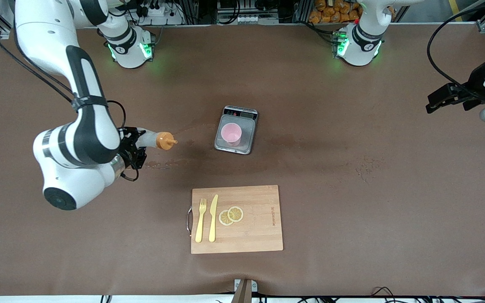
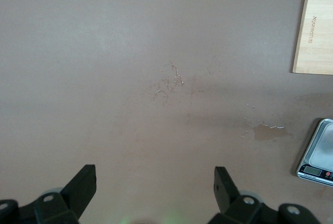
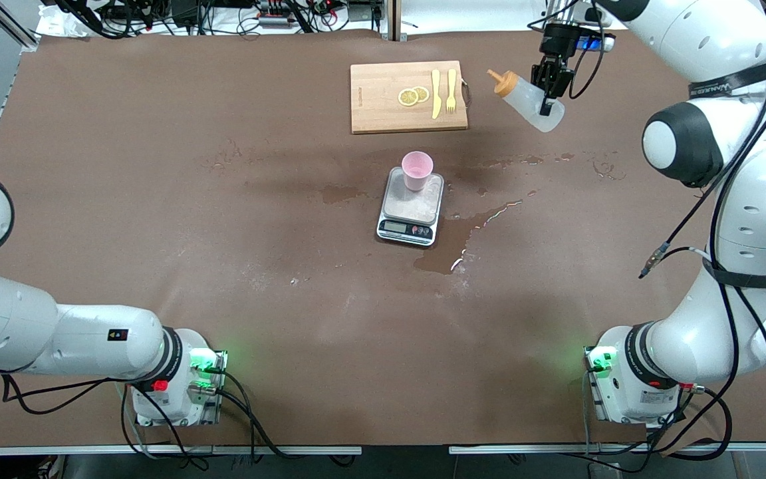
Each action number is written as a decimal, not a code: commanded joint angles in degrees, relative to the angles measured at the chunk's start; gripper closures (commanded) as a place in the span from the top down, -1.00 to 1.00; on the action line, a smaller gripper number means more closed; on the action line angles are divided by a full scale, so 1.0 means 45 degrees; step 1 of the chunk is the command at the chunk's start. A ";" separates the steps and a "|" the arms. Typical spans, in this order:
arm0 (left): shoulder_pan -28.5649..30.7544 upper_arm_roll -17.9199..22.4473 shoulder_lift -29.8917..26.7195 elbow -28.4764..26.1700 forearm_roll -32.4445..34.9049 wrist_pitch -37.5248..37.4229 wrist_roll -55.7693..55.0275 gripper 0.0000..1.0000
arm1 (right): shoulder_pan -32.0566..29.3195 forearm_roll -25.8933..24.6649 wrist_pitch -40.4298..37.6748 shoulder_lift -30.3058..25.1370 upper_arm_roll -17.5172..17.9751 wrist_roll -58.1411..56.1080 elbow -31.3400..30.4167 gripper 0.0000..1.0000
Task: Add sauce to pink cup with both arms
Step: 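Turn the bottle upright and carry it back with the right gripper, then lower the sauce bottle onto the table and open the right gripper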
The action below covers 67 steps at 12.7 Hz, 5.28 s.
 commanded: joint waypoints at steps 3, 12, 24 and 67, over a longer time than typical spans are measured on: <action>0.0131 -0.0103 0.0080 0.0187 -0.0031 0.0012 0.0223 1.00 | -0.1861 0.1692 -0.0833 -0.0350 0.0212 -0.1557 -0.0207 -1.00; 0.0053 -0.0103 0.0099 0.0187 -0.0031 0.0051 0.0223 1.00 | -0.4675 0.4020 -0.1751 -0.0232 0.0192 -0.4305 -0.0752 -0.98; 0.0013 -0.0123 0.0217 0.0148 -0.0050 0.0207 0.0203 1.00 | -0.7741 0.3161 -0.1480 0.1093 0.0153 -1.2236 -0.1047 -0.93; 0.0111 -0.0123 -0.0331 -0.0008 -0.0128 0.0558 0.0008 1.00 | -0.8348 0.2340 -0.0462 0.1957 0.0172 -1.4956 0.0632 1.00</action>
